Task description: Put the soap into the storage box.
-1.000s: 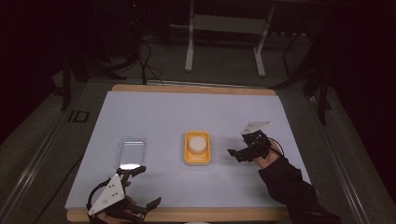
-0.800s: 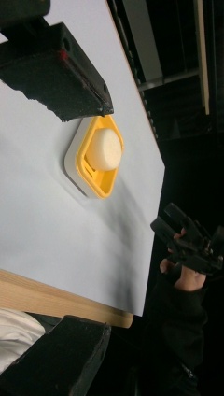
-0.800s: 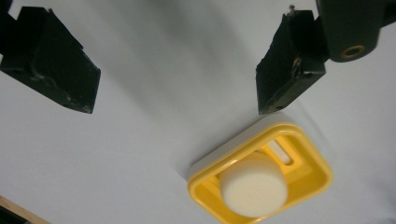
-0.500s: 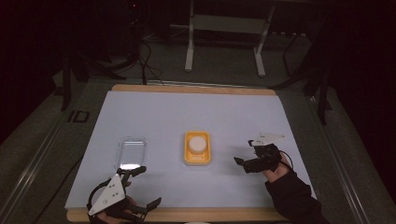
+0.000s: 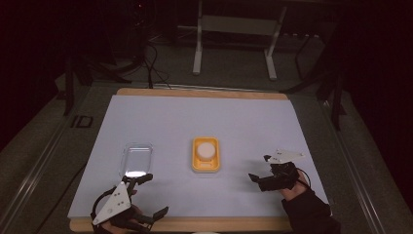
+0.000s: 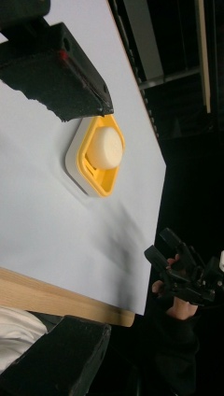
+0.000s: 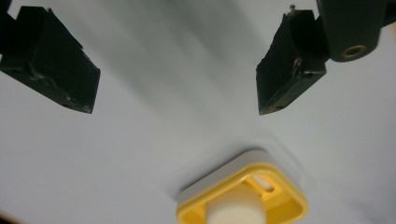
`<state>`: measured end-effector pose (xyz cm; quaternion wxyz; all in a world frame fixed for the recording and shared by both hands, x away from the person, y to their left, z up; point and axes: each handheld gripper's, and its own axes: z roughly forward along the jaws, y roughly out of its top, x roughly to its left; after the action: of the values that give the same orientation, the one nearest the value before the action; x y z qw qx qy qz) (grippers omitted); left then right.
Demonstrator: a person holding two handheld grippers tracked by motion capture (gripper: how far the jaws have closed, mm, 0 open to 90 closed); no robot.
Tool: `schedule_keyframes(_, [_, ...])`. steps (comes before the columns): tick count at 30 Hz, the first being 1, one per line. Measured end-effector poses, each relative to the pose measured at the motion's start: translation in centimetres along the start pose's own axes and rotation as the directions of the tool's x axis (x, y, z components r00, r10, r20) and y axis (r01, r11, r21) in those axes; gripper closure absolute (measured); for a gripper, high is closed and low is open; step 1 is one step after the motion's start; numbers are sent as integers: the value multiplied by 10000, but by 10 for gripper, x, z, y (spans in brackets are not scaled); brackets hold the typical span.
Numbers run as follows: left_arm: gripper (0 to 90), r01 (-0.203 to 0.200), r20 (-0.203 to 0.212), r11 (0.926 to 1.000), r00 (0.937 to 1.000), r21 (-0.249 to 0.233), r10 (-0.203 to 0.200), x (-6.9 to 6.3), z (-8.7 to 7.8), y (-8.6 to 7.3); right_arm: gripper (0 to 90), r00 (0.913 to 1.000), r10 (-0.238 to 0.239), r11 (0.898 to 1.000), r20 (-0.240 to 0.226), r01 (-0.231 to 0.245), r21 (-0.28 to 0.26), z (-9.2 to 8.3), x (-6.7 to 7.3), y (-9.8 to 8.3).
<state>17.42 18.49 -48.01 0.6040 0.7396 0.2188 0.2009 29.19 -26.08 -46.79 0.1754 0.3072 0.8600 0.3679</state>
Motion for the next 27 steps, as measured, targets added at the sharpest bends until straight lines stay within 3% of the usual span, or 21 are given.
schedule_keyframes(12, [0,7,10,10000,10000,45,-7,-1,1,0,129,9999,123,9984,-50,-126,-543,-15,2,-19])
schedule_keyframes(18, [0,28,21,10000,10000,54,-28,-1,1,0,130,9996,294,9987,-20,-295,-417,-19,2,-28])
schedule_keyframes(27, [0,10,18,10000,10000,66,-11,-1,0,0,131,9991,410,9971,81,-404,-643,-27,1,-35])
